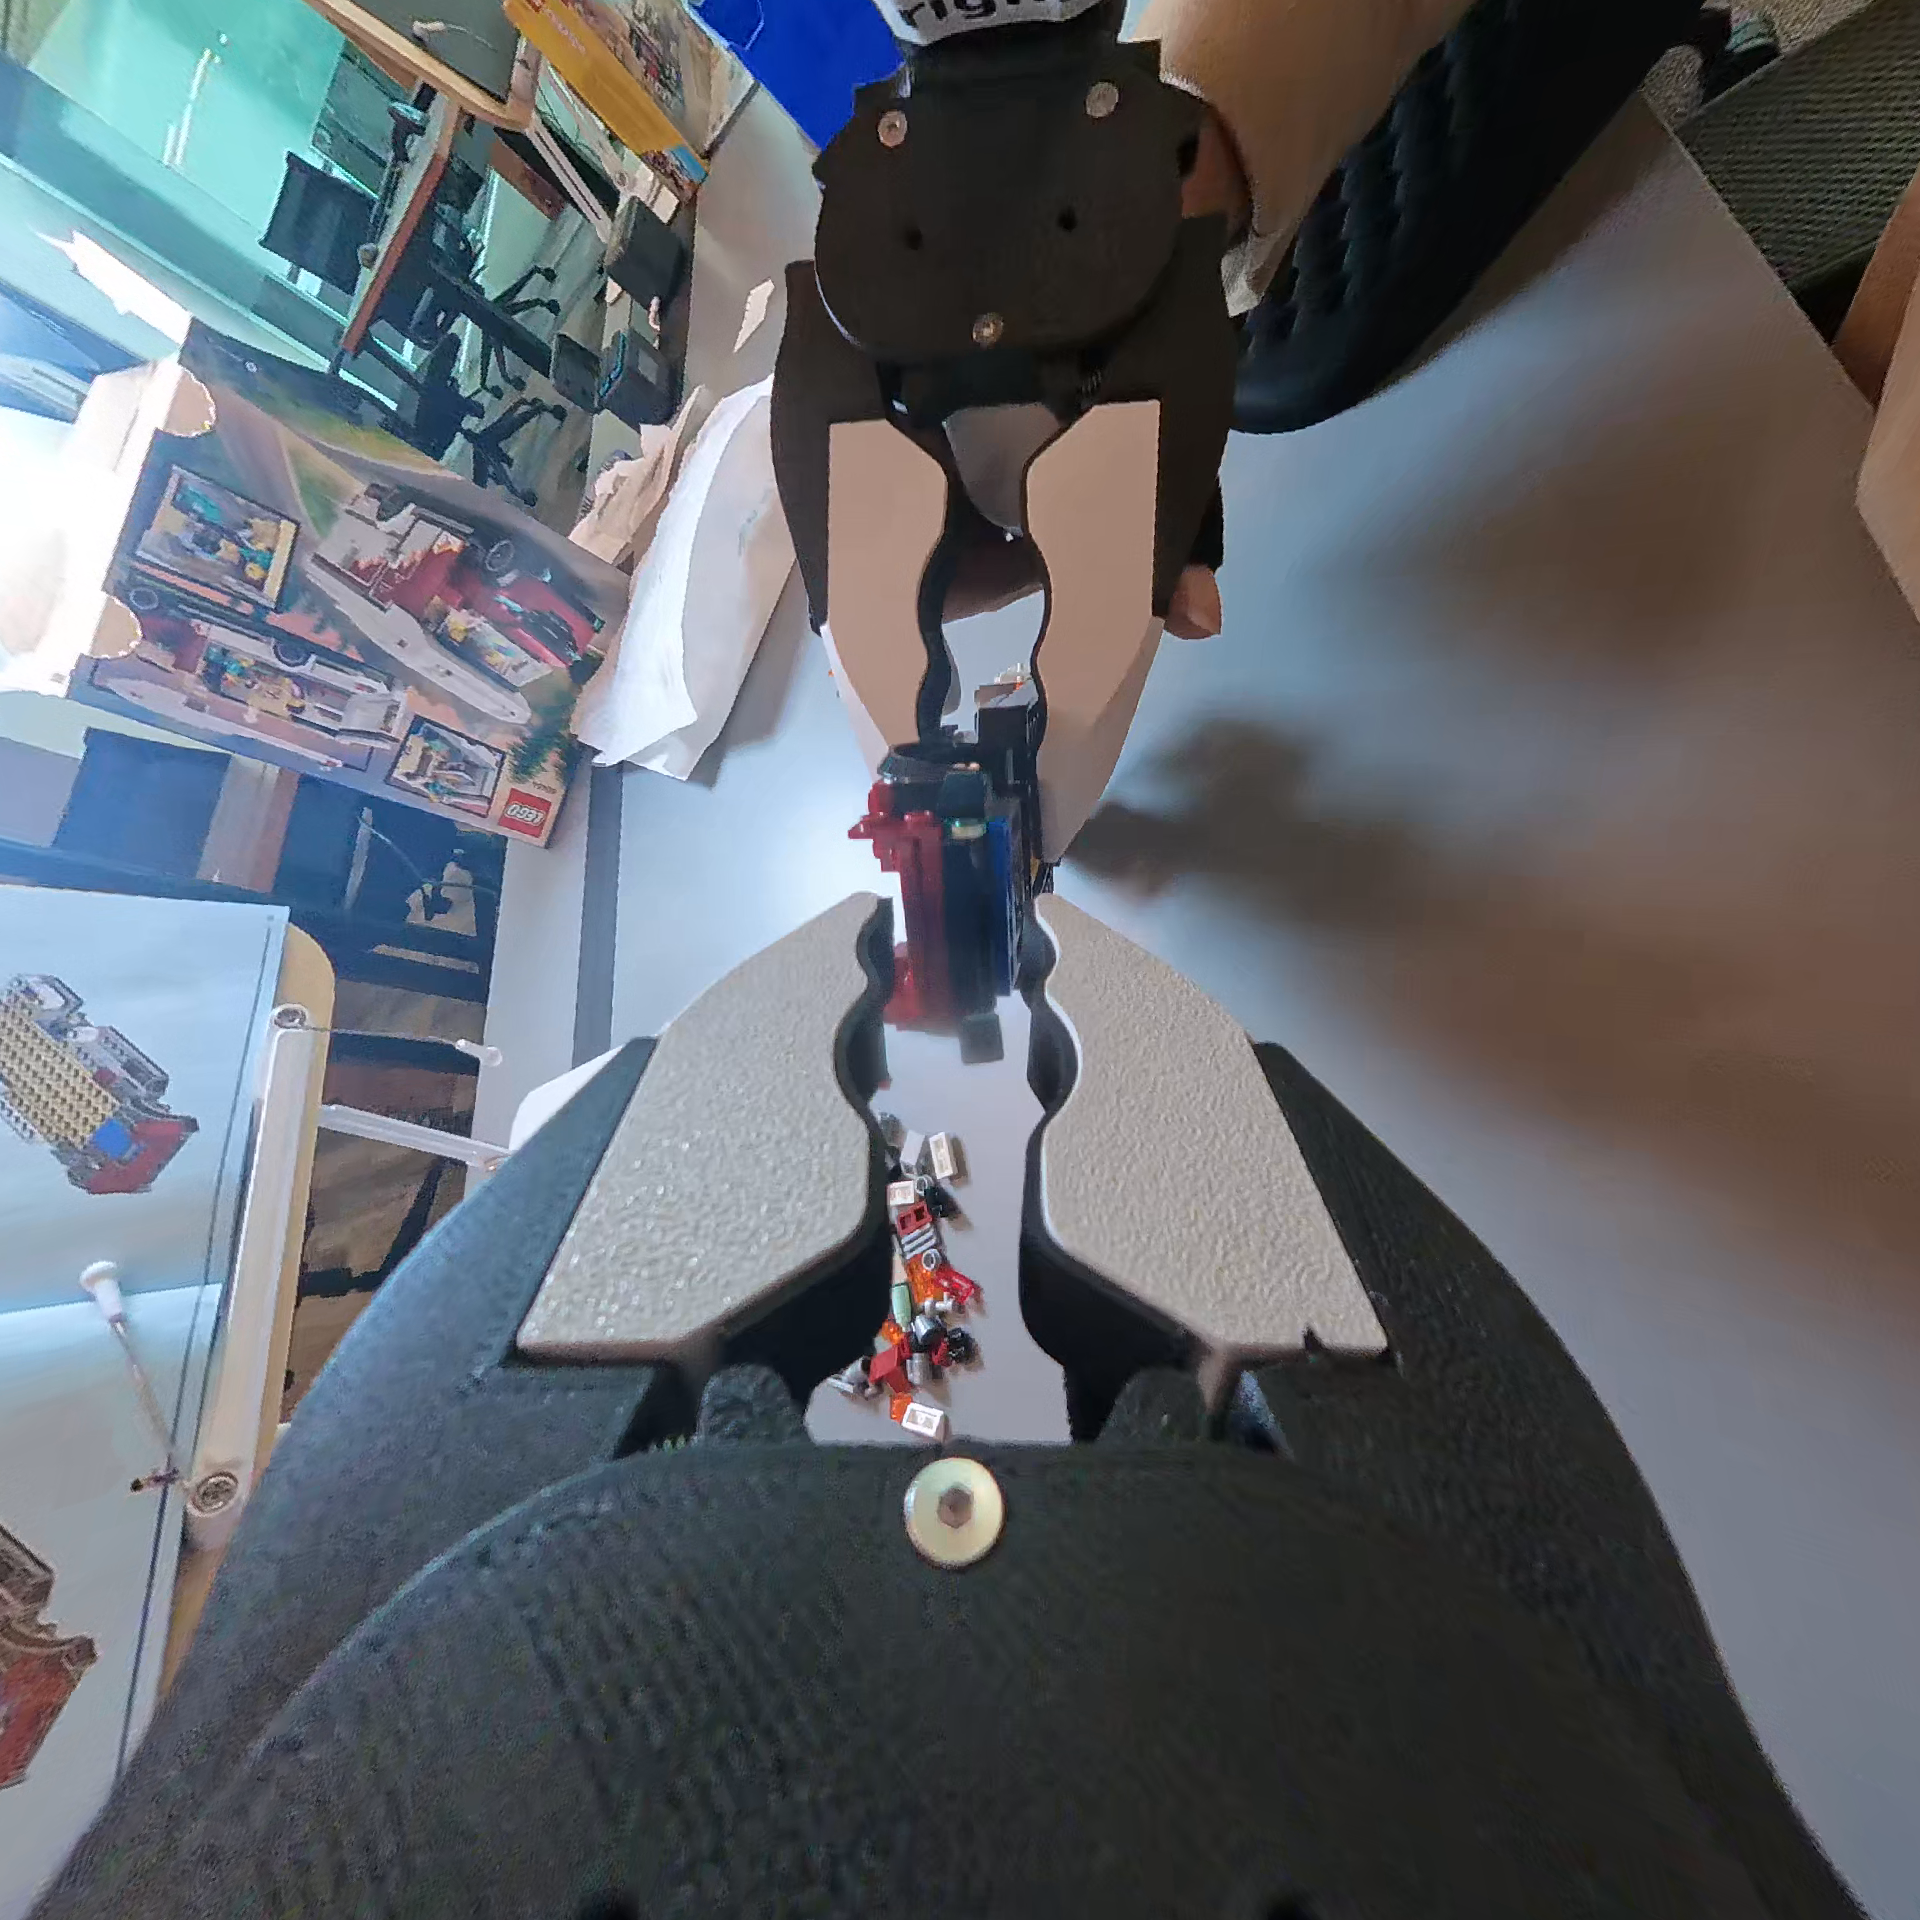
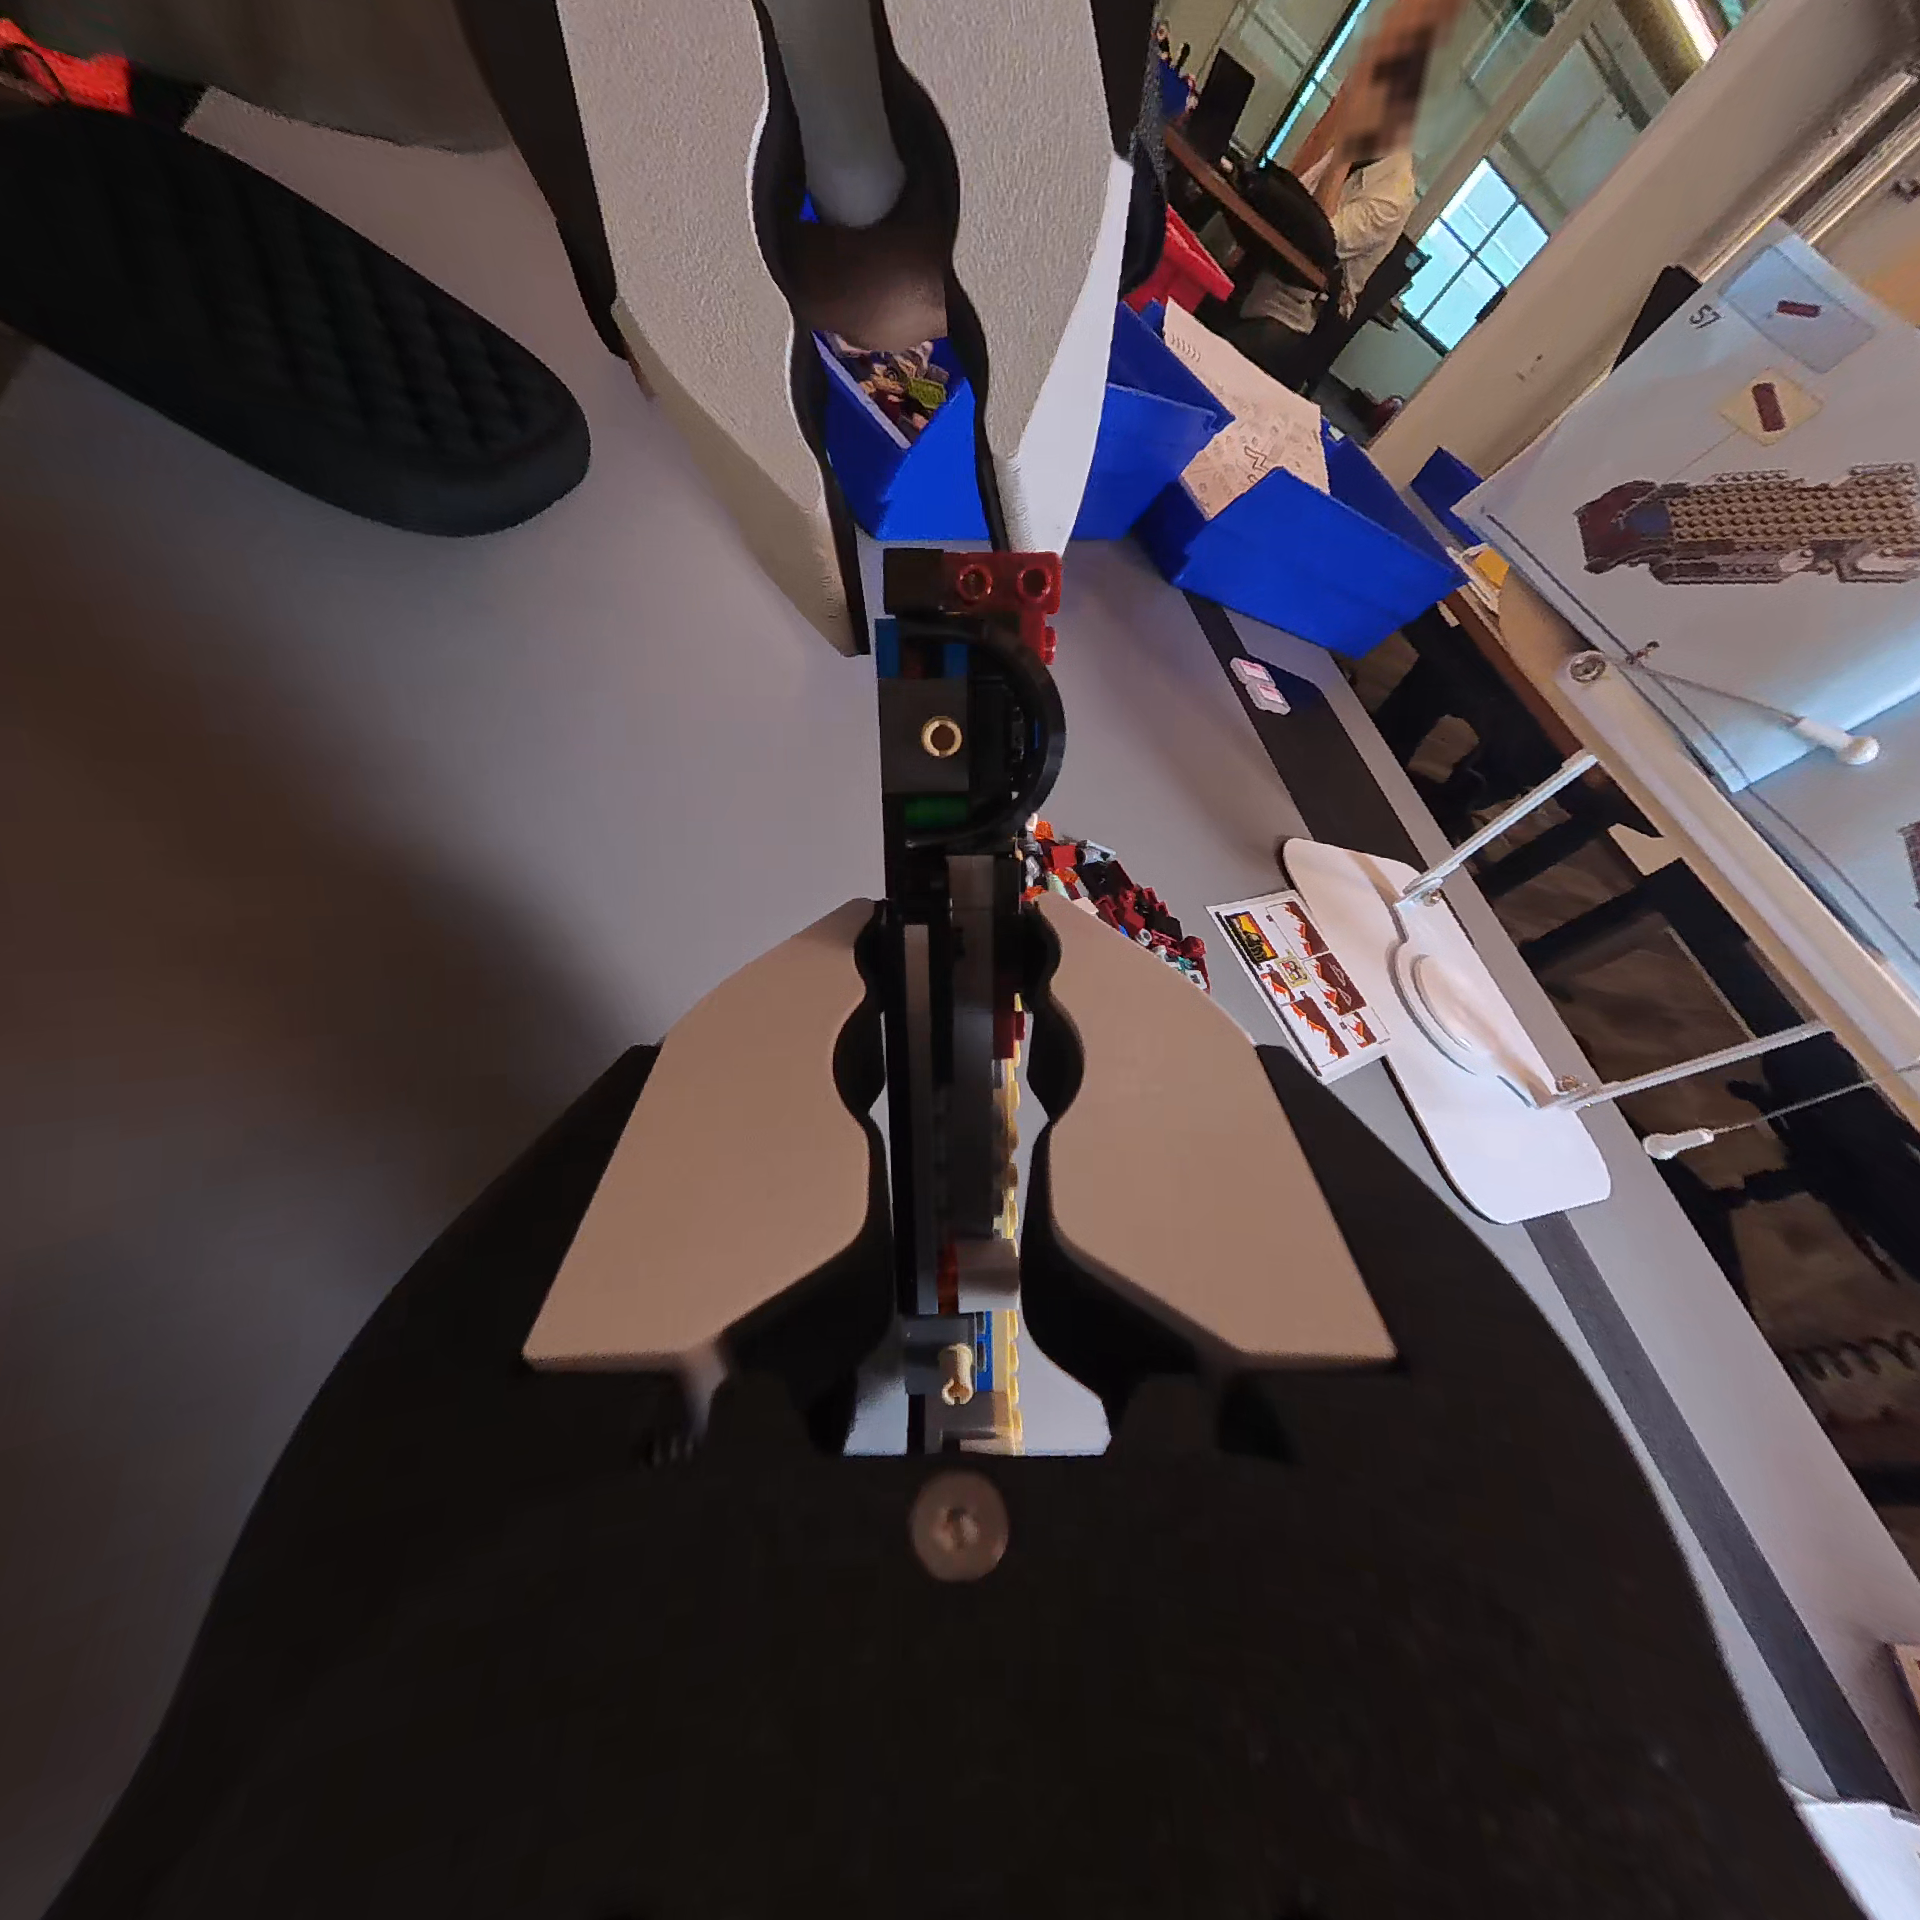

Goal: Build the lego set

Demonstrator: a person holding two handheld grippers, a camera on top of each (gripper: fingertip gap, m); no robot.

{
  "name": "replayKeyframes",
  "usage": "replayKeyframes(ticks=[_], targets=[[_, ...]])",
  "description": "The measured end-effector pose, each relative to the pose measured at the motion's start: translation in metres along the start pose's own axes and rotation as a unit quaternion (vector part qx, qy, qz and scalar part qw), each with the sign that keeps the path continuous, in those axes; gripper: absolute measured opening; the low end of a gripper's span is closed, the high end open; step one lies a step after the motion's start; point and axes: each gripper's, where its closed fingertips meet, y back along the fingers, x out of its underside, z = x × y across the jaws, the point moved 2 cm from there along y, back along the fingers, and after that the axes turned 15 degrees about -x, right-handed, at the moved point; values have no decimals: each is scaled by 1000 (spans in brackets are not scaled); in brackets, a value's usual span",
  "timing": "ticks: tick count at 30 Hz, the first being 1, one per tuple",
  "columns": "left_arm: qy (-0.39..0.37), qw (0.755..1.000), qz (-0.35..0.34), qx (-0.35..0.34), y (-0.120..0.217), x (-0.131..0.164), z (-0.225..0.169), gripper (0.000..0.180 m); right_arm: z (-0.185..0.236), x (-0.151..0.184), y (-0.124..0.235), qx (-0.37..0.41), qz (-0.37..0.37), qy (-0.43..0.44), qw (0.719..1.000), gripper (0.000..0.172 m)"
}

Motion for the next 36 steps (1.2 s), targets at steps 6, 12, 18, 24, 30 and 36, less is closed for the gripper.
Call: replayKeyframes(ticks=[6, 12, 18, 24, 30, 36], targets=[[-4, 1000, 6, 10, -3, -5, -1, 19, 1, 0, 2, 0, -6, -2, 1000, 23], [-11, 999, 13, 32, -3, -10, -1, 18, 2, -1, 3, 2, -1, 4, 1000, 23], [-36, 998, 11, 57, -4, -16, -2, 17, 3, -1, 4, 3, 6, 13, 1000, 23], [-56, 995, 17, 78, -3, -19, -6, 16, 6, -1, 4, 0, 12, 21, 1000, 23], [-39, 998, 13, 54, -6, -22, -2, 17, 4, -2, 7, 4, -4, 9, 1000, 23], [-52, 998, 21, 28, -3, -17, 2, 18, 3, -3, 8, 4, -17, 1, 1000, 23]])
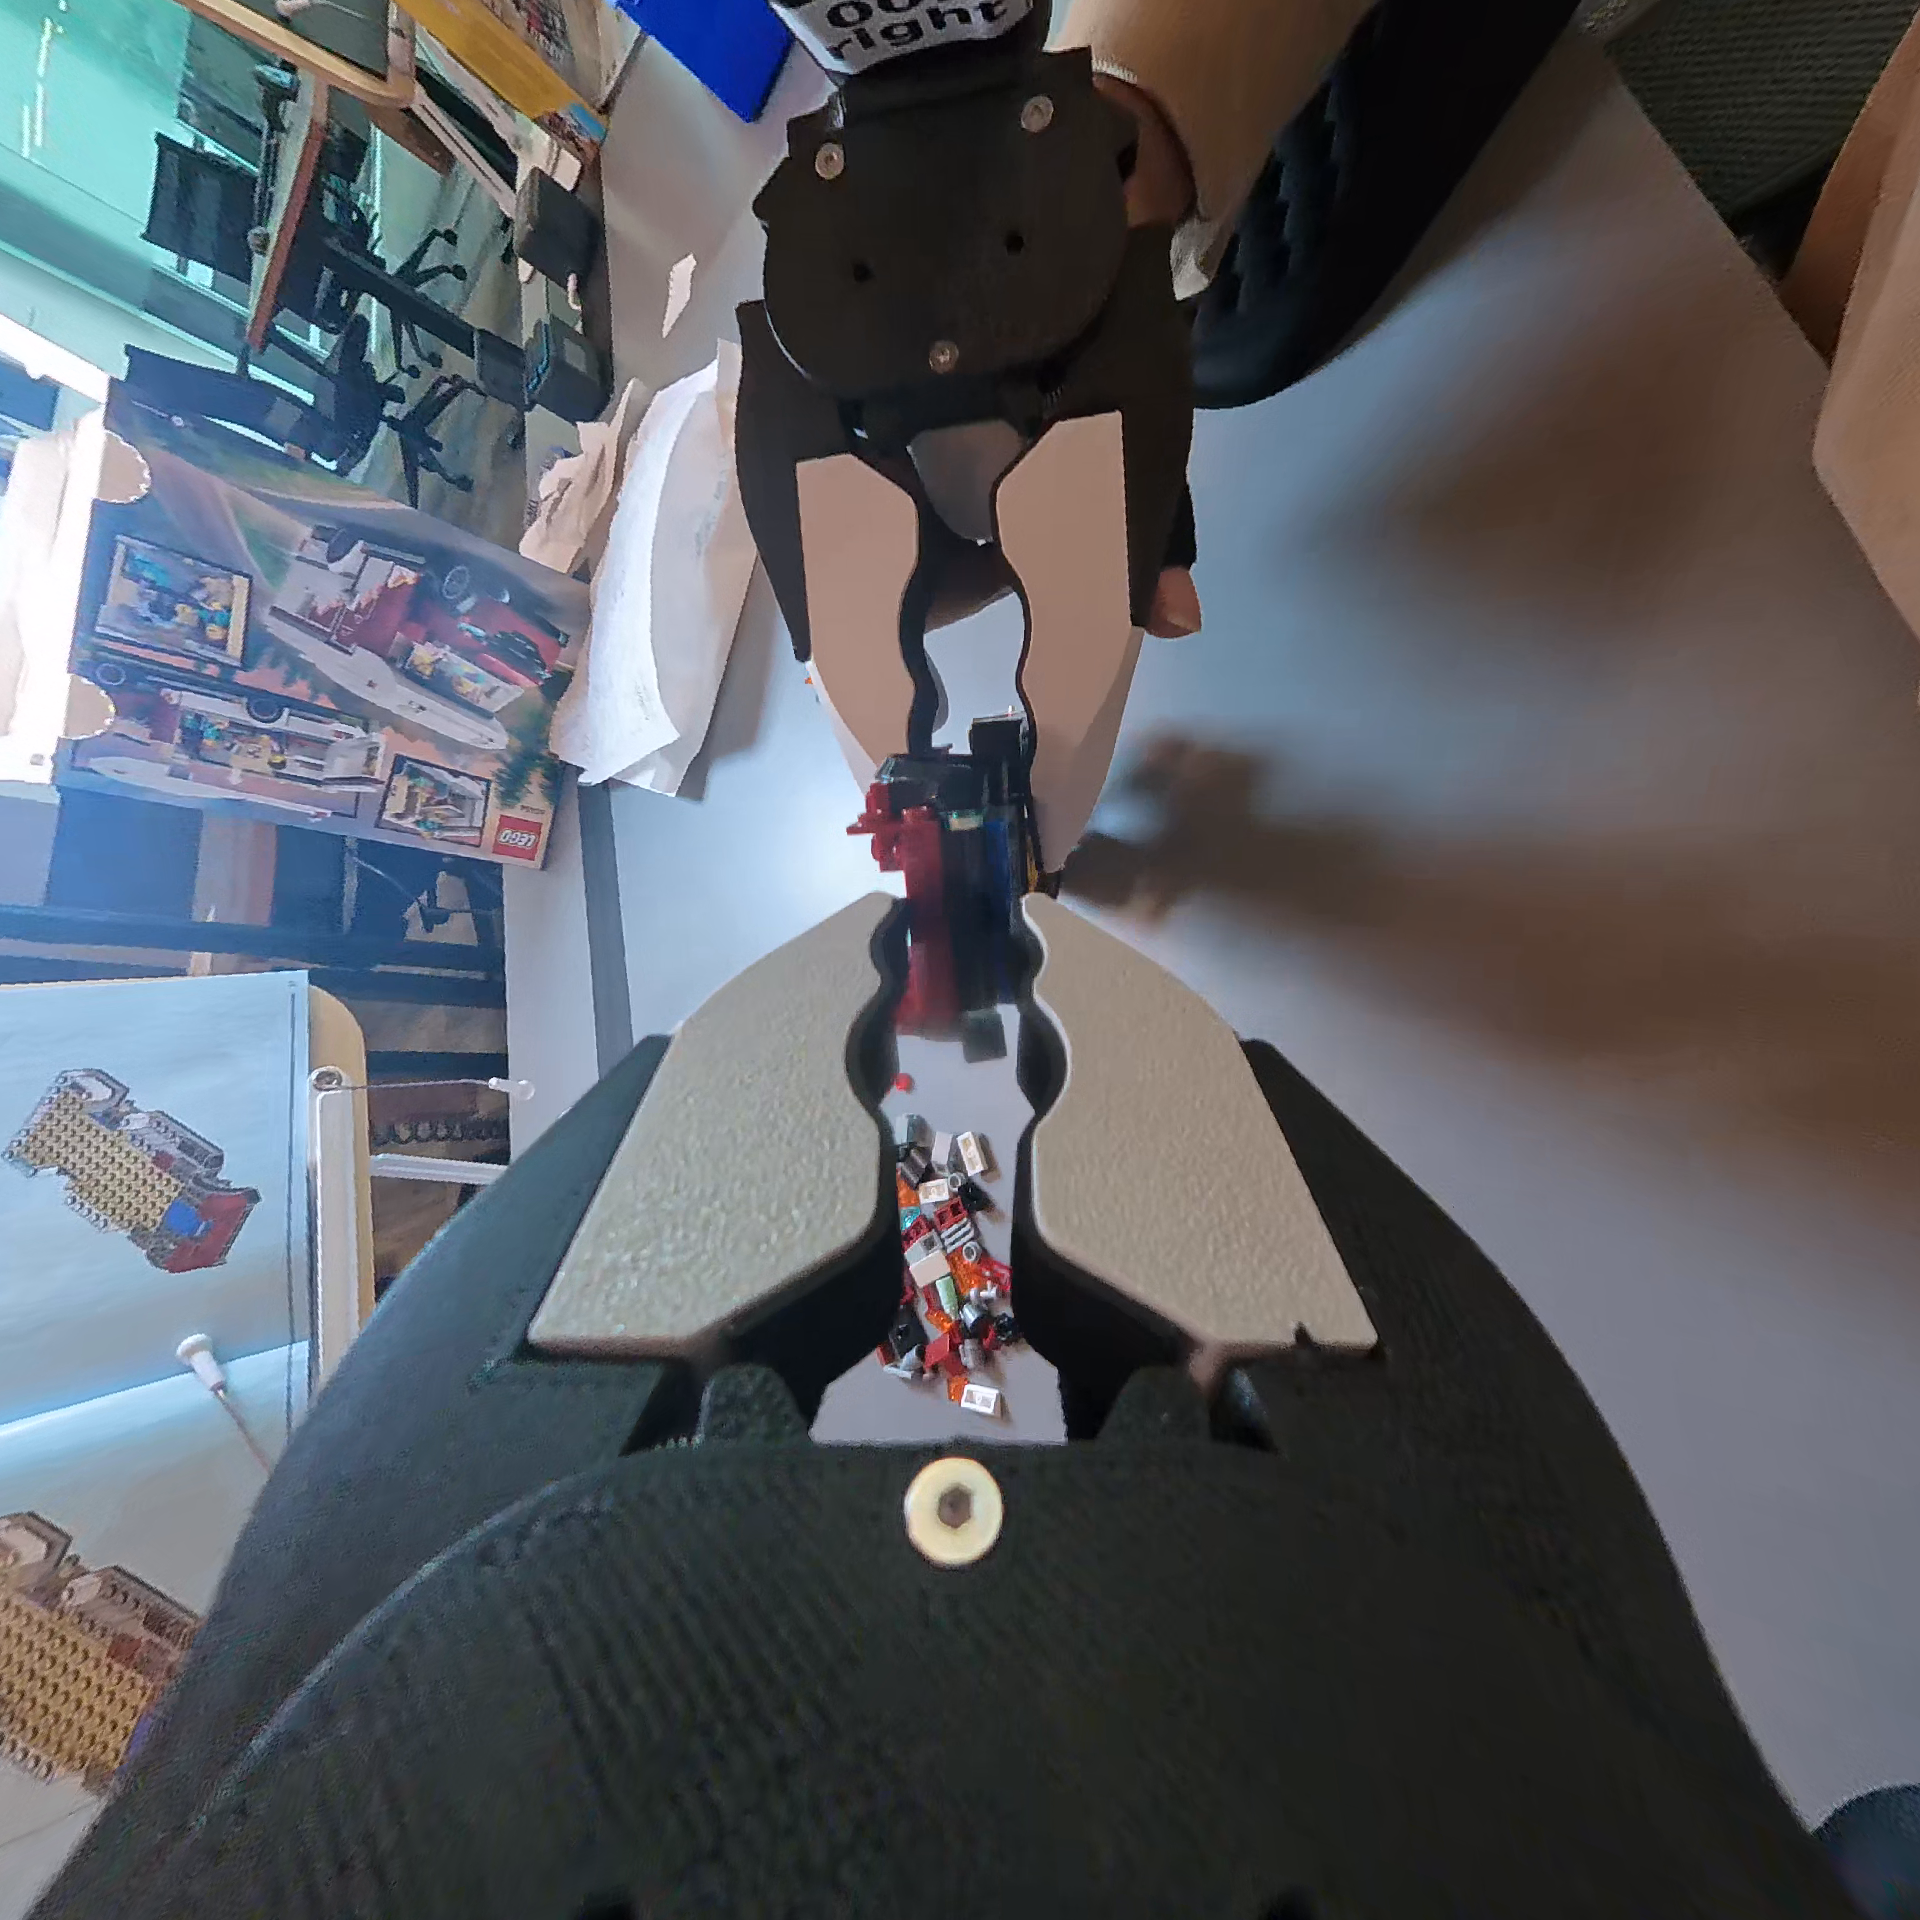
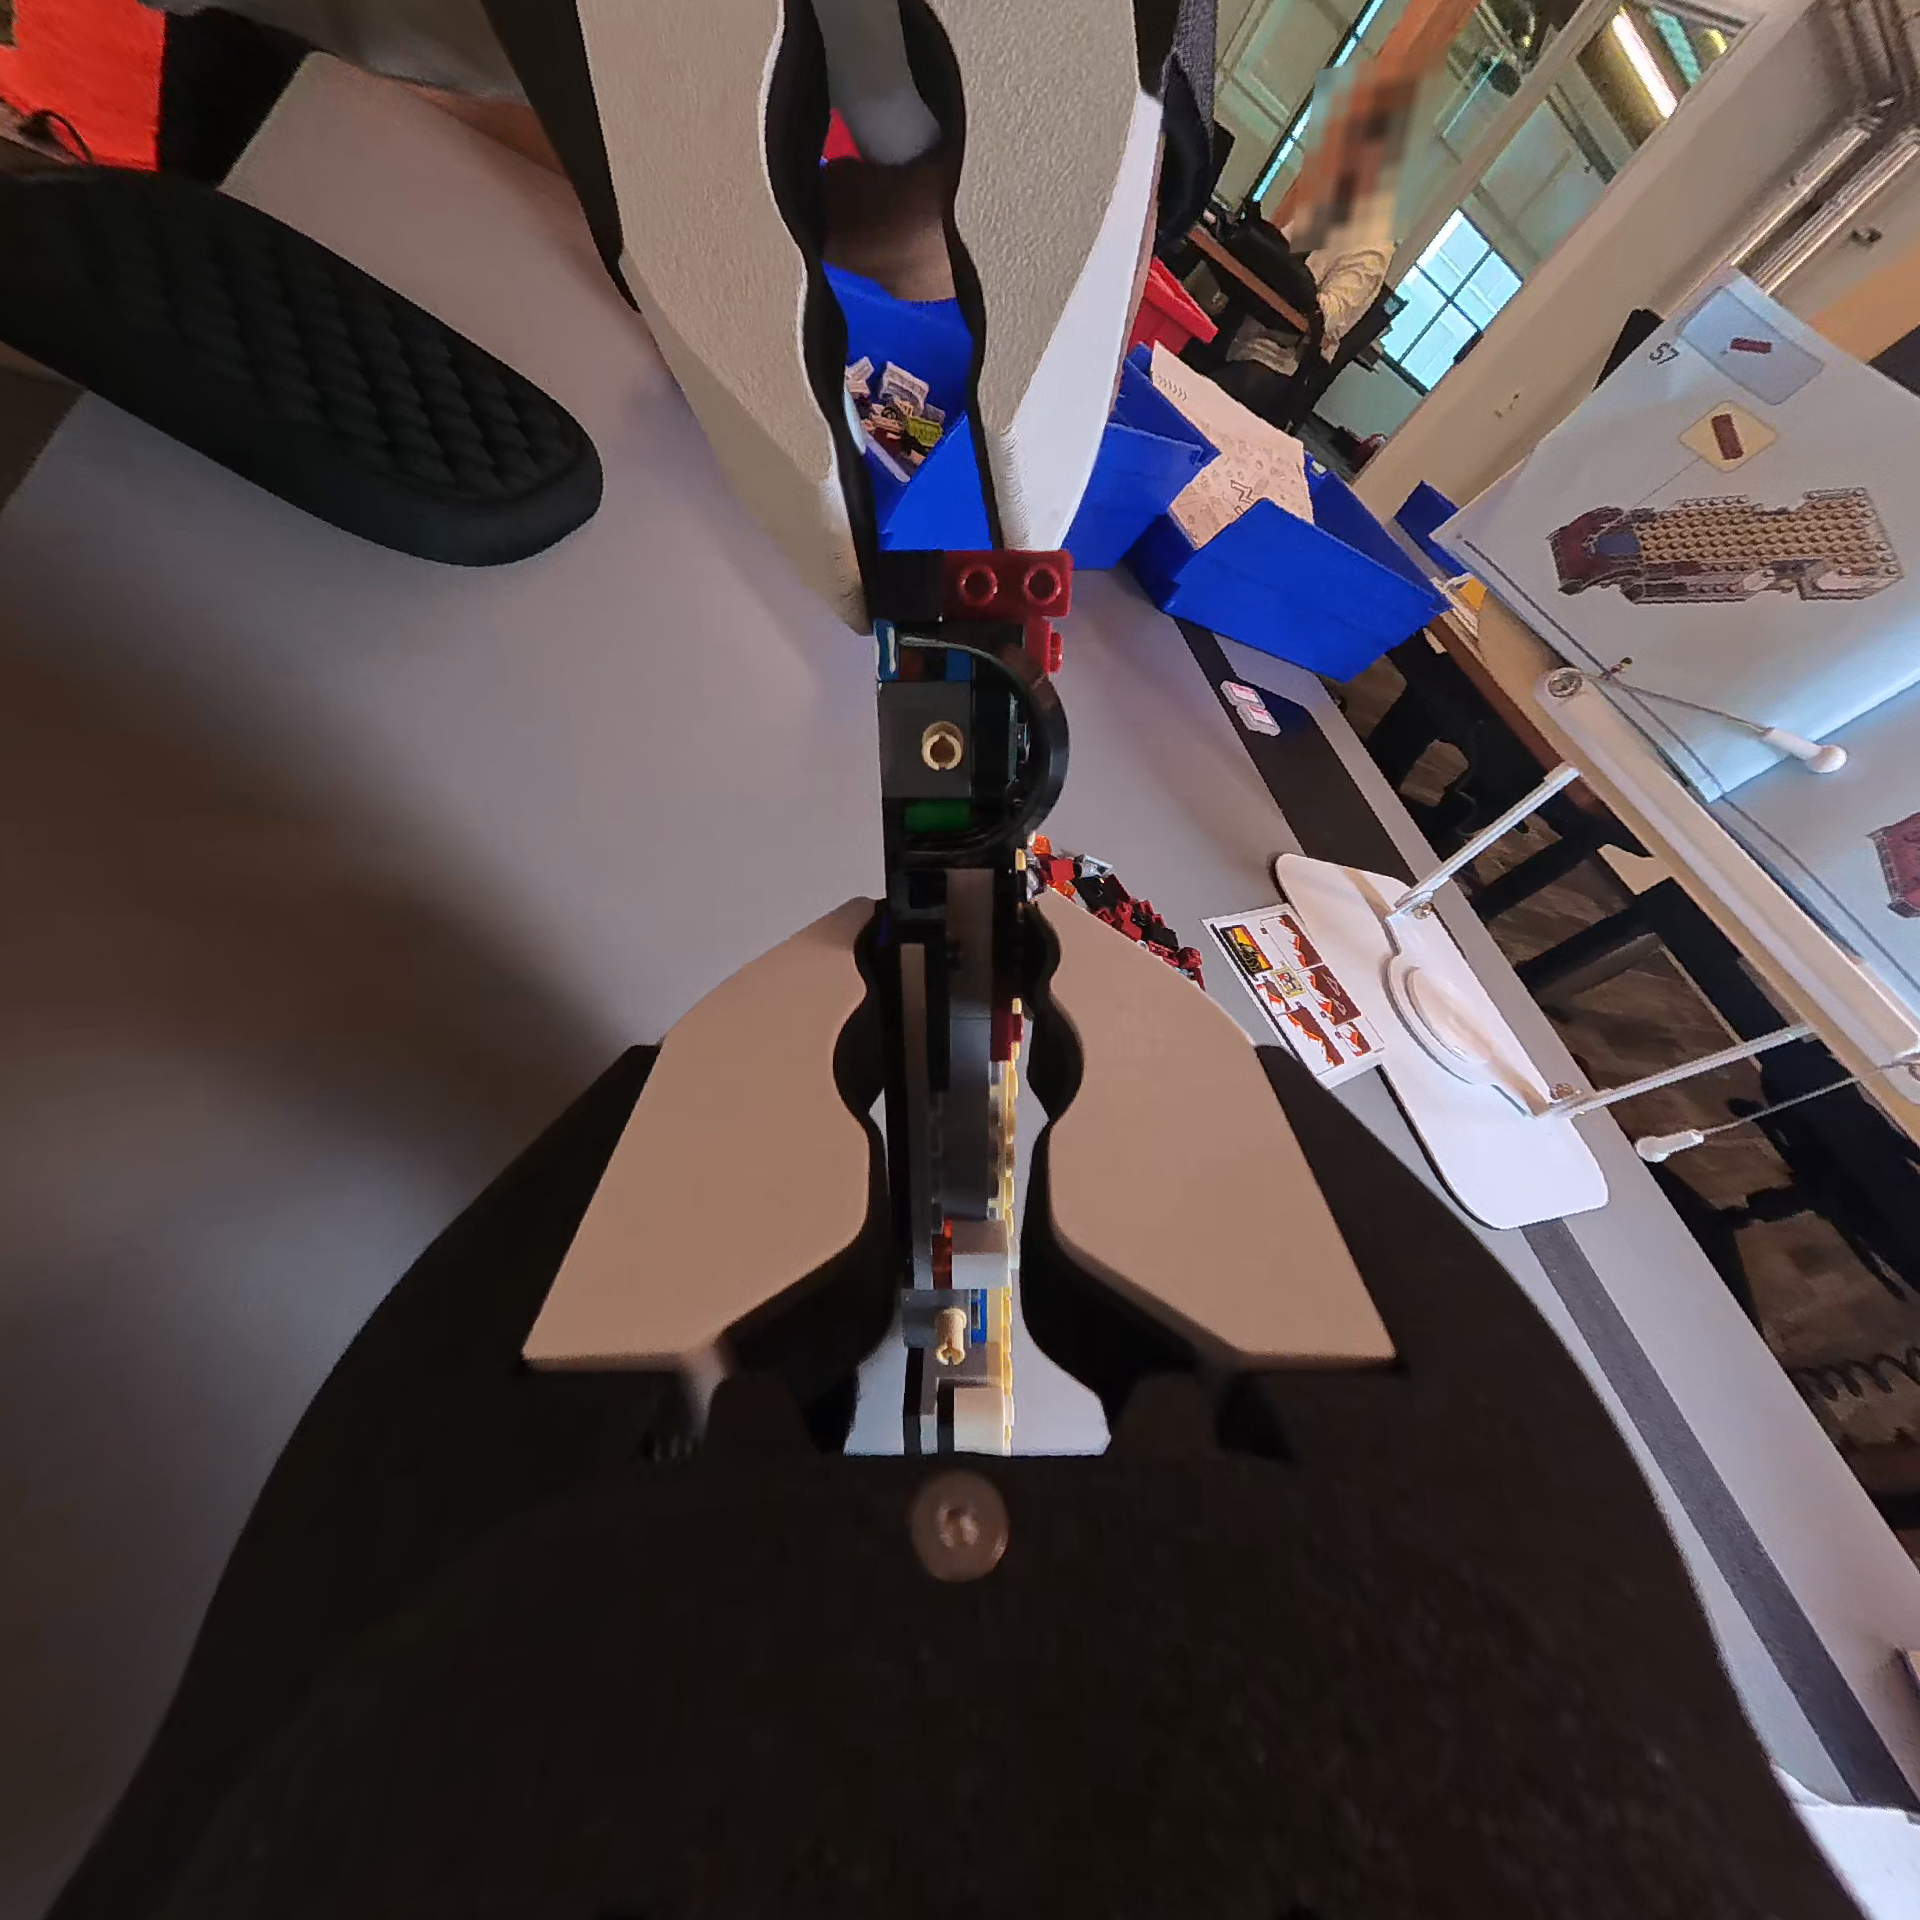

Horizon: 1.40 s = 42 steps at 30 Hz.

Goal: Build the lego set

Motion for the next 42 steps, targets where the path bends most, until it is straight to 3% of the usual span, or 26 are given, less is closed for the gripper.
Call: replayKeyframes(ticks=[10, 23, 28, 34, 42], targets=[[23, 1000, 13, -10, 0, 6, 4, 18, -3, 1, 3, 1, -10, -18, 1000, 23], [31, 999, 7, 29, 0, 6, 3, 14, -1, 3, 3, 4, -8, -6, 1000, 23], [22, 1000, 1, 19, -3, 5, 3, 14, -3, 5, 5, 9, -4, -3, 1000, 23], [5, 1000, 10, -12, -4, 11, 3, 29, -4, 3, 5, 8, -13, -12, 1000, 23], [0, 1000, 5, -21, -5, 10, 7, 20, -4, 2, 5, 7, -17, -17, 1000, 23]])
